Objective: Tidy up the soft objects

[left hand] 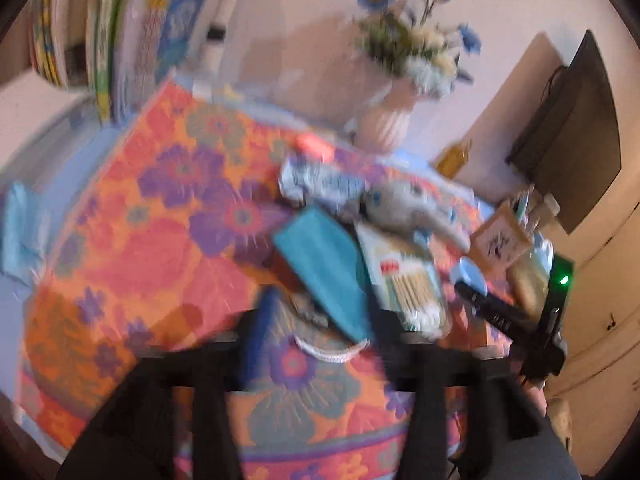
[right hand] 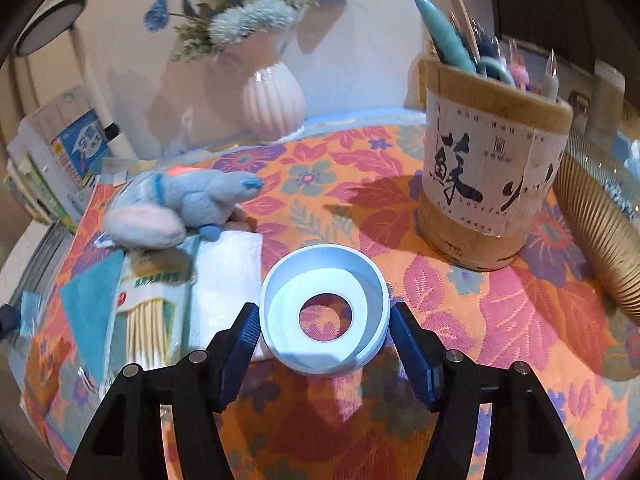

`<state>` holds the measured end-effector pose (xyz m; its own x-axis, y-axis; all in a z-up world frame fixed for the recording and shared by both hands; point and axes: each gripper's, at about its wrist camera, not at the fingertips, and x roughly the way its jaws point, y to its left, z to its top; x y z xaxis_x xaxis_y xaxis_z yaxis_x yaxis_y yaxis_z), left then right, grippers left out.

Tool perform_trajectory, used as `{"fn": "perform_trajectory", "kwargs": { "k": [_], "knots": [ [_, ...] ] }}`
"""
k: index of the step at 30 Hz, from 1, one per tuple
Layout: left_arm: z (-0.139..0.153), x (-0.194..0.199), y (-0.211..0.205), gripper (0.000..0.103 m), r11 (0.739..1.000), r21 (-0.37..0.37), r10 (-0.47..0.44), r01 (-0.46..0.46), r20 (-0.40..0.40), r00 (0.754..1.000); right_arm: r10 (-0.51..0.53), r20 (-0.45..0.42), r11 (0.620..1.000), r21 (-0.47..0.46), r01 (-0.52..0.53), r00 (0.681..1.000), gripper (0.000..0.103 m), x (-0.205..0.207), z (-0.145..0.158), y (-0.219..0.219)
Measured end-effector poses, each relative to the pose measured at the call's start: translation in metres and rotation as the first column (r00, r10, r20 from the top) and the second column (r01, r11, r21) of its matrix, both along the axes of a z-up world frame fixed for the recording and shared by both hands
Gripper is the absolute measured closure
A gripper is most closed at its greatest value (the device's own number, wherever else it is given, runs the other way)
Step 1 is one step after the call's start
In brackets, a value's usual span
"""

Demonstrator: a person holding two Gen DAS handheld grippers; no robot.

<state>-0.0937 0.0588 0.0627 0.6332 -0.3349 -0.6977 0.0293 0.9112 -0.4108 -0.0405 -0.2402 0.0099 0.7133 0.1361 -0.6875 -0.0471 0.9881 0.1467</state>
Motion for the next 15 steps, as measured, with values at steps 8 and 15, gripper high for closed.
{"fn": "perform_trajectory", "kwargs": {
  "k": [8,15],
  "knots": [
    [-0.009,0.014,-0.09,0.023,0.974,0.11,-0.197,0.196,0.0,0.98,-0.02,-0.01,1.0,0.011,0.02,1.0,0.038,-0.011,-0.004,-0.018],
    [-0.029,0.064,-0.129,0.013,0.965,0.233,-0.096,0.117,-0.103,0.99,-0.045,-0.073,0.999,0.016,0.046,0.996,0.038,-0.014,-0.015,-0.05]
  ]
}}
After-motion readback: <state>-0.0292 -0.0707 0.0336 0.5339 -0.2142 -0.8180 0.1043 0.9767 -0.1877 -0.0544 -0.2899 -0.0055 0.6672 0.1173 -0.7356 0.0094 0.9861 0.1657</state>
